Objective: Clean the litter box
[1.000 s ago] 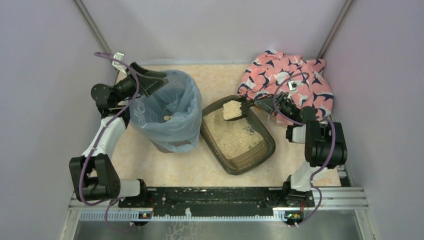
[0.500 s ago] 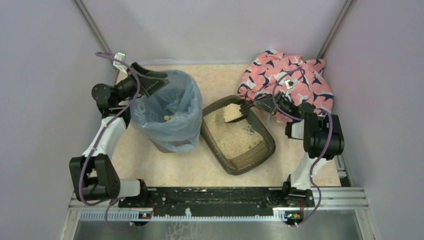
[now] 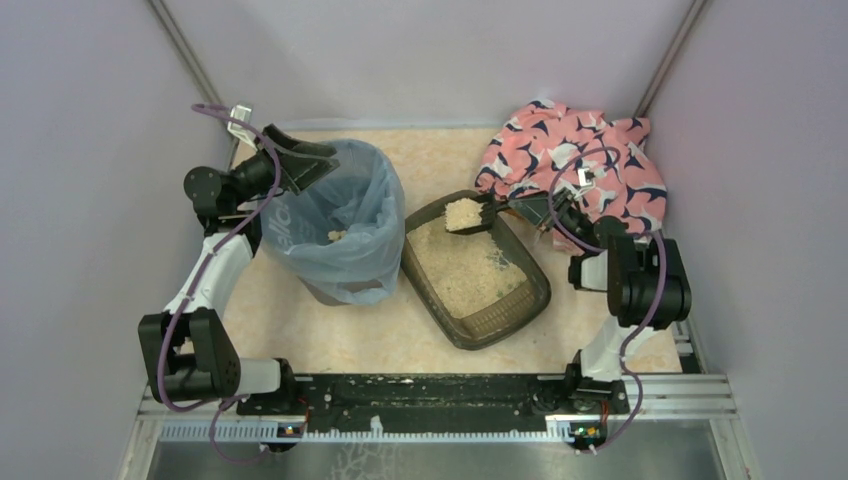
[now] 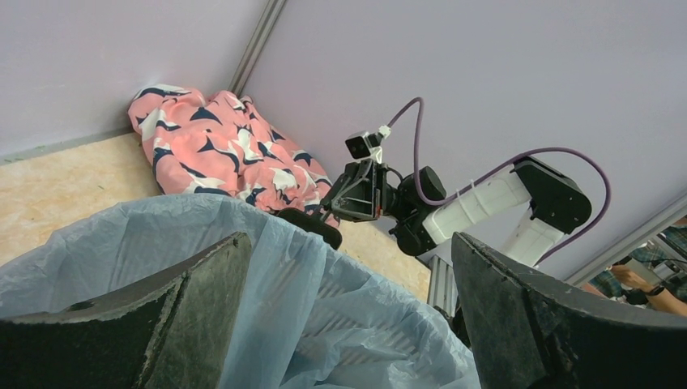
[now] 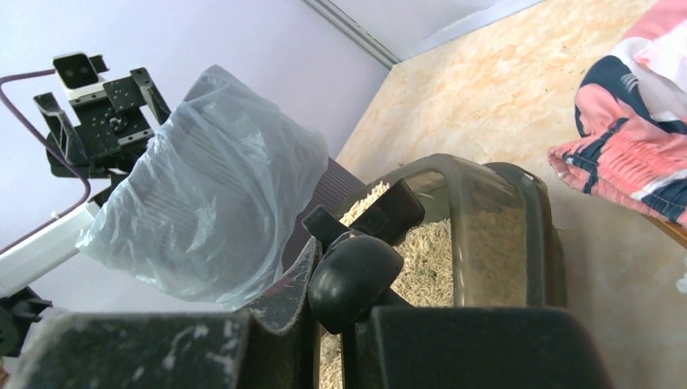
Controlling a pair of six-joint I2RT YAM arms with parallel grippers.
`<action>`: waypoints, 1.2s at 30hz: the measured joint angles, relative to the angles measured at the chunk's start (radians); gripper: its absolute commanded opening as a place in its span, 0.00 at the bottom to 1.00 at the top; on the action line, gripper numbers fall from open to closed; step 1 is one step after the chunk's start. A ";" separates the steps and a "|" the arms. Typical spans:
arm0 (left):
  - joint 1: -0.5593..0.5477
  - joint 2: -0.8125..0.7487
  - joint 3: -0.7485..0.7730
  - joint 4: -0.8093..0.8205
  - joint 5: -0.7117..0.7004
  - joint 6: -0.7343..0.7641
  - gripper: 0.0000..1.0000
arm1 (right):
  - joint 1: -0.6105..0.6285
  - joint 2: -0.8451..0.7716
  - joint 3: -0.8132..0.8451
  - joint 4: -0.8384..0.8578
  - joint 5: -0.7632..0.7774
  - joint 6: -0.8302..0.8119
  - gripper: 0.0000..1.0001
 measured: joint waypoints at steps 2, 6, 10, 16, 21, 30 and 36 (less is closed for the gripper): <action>0.000 -0.001 0.000 -0.001 0.000 0.001 0.99 | 0.000 -0.015 0.000 0.000 -0.006 -0.003 0.00; -0.002 -0.002 0.000 -0.003 0.000 0.005 0.99 | 0.000 -0.054 -0.011 0.000 -0.035 -0.016 0.00; -0.005 -0.002 0.000 -0.006 0.000 0.008 0.99 | 0.000 -0.125 -0.056 0.000 -0.071 -0.030 0.00; -0.010 -0.003 0.000 -0.006 0.000 0.008 0.99 | -0.019 -0.214 -0.057 0.005 -0.082 -0.011 0.00; -0.011 -0.005 0.000 -0.006 0.000 0.011 0.99 | -0.036 -0.221 -0.025 0.003 -0.071 0.006 0.00; -0.012 -0.005 0.000 -0.007 0.000 0.012 0.99 | -0.011 -0.226 -0.018 0.004 -0.069 0.015 0.00; -0.014 -0.005 0.000 -0.011 -0.002 0.016 0.99 | -0.050 -0.233 -0.018 0.004 -0.071 0.038 0.00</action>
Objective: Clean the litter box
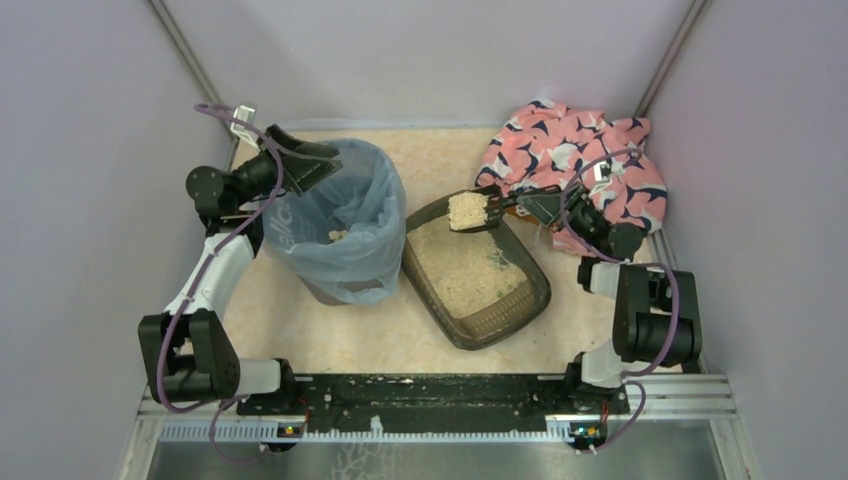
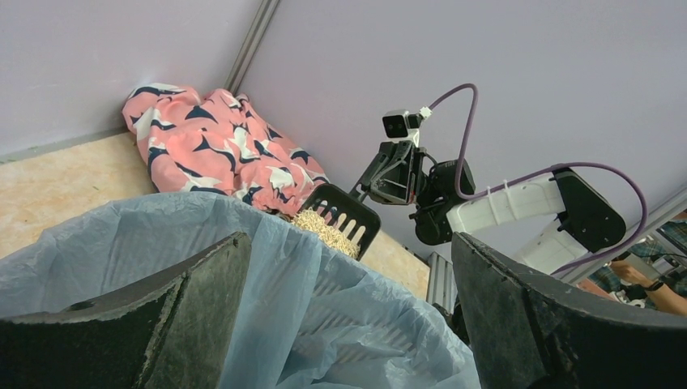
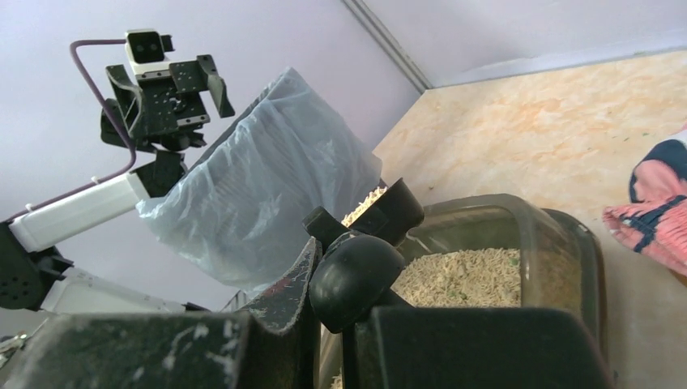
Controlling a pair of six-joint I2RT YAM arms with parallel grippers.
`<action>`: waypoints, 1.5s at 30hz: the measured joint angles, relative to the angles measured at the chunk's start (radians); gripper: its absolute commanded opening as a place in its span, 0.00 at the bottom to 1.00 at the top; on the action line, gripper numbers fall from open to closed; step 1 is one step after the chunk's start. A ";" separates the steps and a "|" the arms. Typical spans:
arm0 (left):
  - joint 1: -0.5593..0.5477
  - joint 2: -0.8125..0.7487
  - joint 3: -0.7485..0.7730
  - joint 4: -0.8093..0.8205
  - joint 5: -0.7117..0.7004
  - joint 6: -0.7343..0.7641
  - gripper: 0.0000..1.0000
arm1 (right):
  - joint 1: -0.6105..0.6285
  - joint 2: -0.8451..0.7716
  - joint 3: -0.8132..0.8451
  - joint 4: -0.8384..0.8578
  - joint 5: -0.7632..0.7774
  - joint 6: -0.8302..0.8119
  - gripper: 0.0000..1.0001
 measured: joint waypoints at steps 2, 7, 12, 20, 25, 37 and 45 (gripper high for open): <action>-0.002 0.000 0.000 0.000 0.000 -0.001 0.99 | 0.006 -0.002 0.000 0.000 -0.001 0.005 0.00; -0.004 0.000 0.000 0.000 0.000 -0.001 0.99 | 0.004 -0.022 -0.001 0.000 -0.005 0.029 0.00; -0.014 0.000 0.000 0.000 -0.001 -0.002 0.99 | 0.003 -0.045 -0.003 0.000 -0.010 0.060 0.00; -0.227 -0.010 0.051 -0.089 -0.039 0.063 0.99 | 0.003 -0.087 -0.038 0.000 -0.017 0.076 0.00; -0.340 -0.025 0.094 -0.218 -0.086 0.159 0.99 | -0.003 -0.117 -0.064 0.000 -0.023 0.066 0.00; -0.333 -0.125 0.100 -0.482 -0.198 0.341 0.99 | -0.003 -0.117 -0.077 0.000 -0.023 0.063 0.00; -0.425 -0.008 0.213 -0.433 -0.195 0.255 0.99 | -0.009 -0.120 -0.077 0.000 -0.010 0.056 0.00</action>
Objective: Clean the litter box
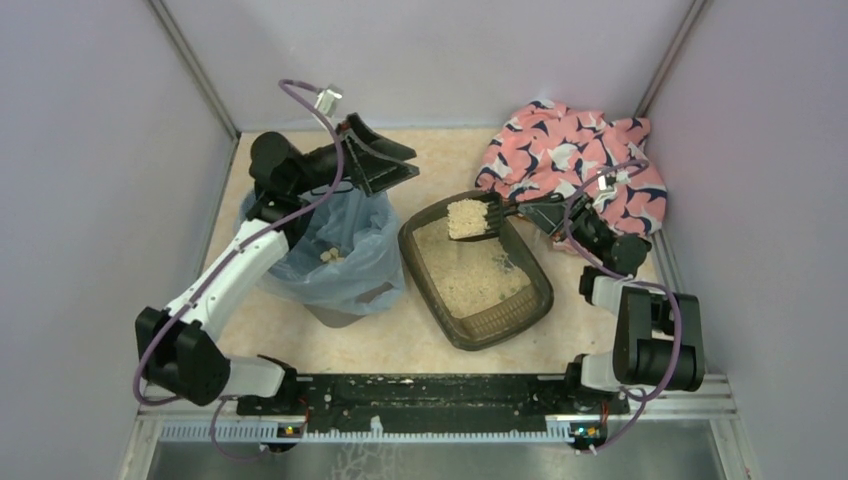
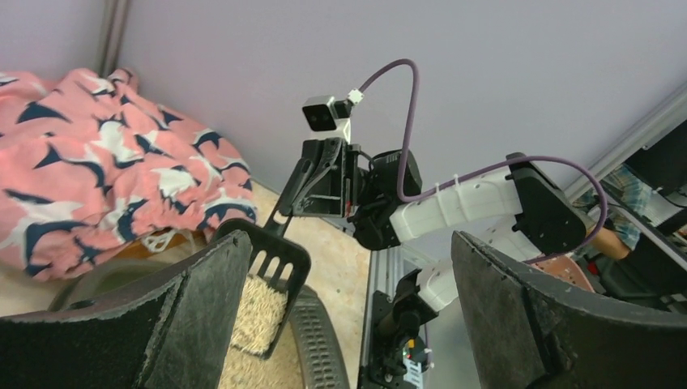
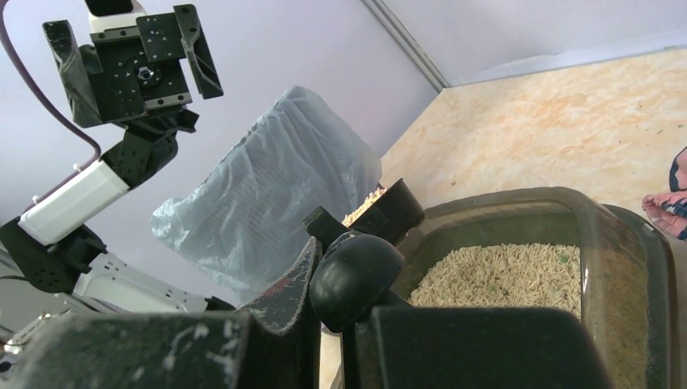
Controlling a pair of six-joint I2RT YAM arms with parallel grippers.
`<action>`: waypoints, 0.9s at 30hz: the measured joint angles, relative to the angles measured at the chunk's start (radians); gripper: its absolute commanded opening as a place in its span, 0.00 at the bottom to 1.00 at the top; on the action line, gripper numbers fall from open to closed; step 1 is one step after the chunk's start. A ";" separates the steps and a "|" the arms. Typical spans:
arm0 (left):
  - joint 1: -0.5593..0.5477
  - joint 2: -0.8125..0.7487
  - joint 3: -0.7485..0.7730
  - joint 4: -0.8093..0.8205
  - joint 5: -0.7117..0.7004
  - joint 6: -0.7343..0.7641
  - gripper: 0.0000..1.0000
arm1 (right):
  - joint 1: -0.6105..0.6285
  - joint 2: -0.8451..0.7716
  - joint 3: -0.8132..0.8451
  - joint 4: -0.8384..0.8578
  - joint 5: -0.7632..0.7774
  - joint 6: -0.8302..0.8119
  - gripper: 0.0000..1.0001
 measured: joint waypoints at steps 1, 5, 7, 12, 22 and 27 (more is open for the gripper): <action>-0.016 0.016 0.016 -0.004 -0.001 0.001 0.99 | -0.002 -0.004 0.000 0.000 0.003 0.000 0.00; -0.060 0.093 0.108 -0.034 -0.008 0.005 0.99 | -0.020 -0.033 0.000 0.000 0.014 0.001 0.00; -0.064 0.127 0.142 -0.040 -0.013 0.001 0.98 | -0.031 -0.048 0.000 0.000 0.018 0.003 0.00; -0.066 0.211 0.146 -0.041 -0.013 -0.051 0.99 | -0.048 -0.080 0.000 0.000 0.018 0.016 0.00; -0.086 0.370 0.176 -0.199 -0.002 -0.128 0.97 | -0.084 -0.155 0.013 0.000 0.016 0.053 0.00; -0.127 0.373 0.179 -0.217 0.011 -0.176 0.95 | -0.087 -0.156 0.055 0.000 0.016 0.066 0.00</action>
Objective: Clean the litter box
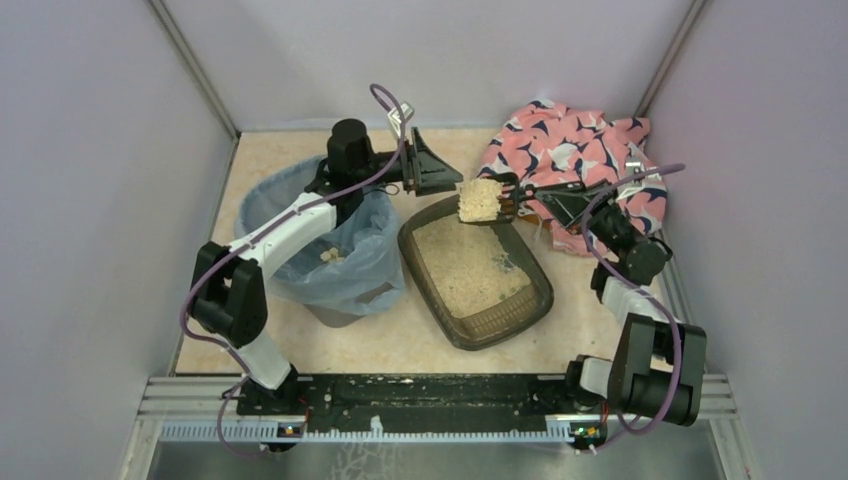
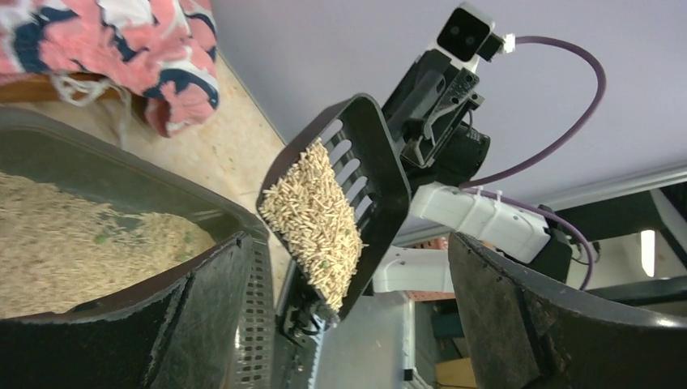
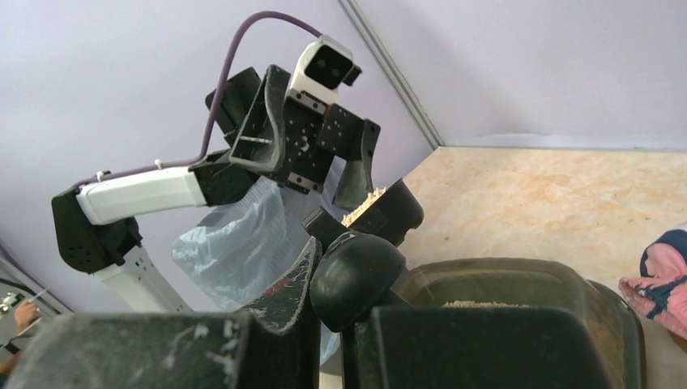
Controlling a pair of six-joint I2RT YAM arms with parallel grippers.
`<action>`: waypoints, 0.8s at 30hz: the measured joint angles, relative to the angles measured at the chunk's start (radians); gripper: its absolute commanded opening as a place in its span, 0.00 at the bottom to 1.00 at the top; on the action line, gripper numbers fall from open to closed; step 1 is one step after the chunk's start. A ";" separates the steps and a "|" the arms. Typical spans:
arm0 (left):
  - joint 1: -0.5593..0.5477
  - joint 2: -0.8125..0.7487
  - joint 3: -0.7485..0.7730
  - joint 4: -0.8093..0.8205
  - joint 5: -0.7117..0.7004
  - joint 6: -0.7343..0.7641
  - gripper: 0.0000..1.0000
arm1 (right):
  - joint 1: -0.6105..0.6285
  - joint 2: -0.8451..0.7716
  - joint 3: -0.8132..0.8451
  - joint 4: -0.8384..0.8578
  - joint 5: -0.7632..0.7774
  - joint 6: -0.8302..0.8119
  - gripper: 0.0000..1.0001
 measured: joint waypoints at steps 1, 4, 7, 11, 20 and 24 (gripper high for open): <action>-0.009 0.001 0.000 0.000 -0.001 -0.009 0.95 | 0.000 0.000 0.005 0.000 0.000 0.003 0.00; -0.049 0.006 0.000 0.002 -0.002 -0.040 0.94 | 0.000 0.000 0.018 0.000 0.000 0.006 0.00; -0.086 0.015 0.006 0.012 -0.012 -0.062 0.91 | 0.000 0.000 0.030 0.000 0.000 0.006 0.00; -0.112 0.017 0.001 0.030 -0.036 -0.096 0.88 | 0.000 0.000 0.035 0.000 0.003 0.013 0.00; -0.131 -0.011 -0.052 0.096 -0.103 -0.122 0.81 | -0.001 0.001 0.035 0.001 0.012 0.017 0.00; -0.135 -0.012 -0.063 0.122 -0.125 -0.130 0.73 | -0.001 0.001 0.035 0.002 0.025 0.021 0.00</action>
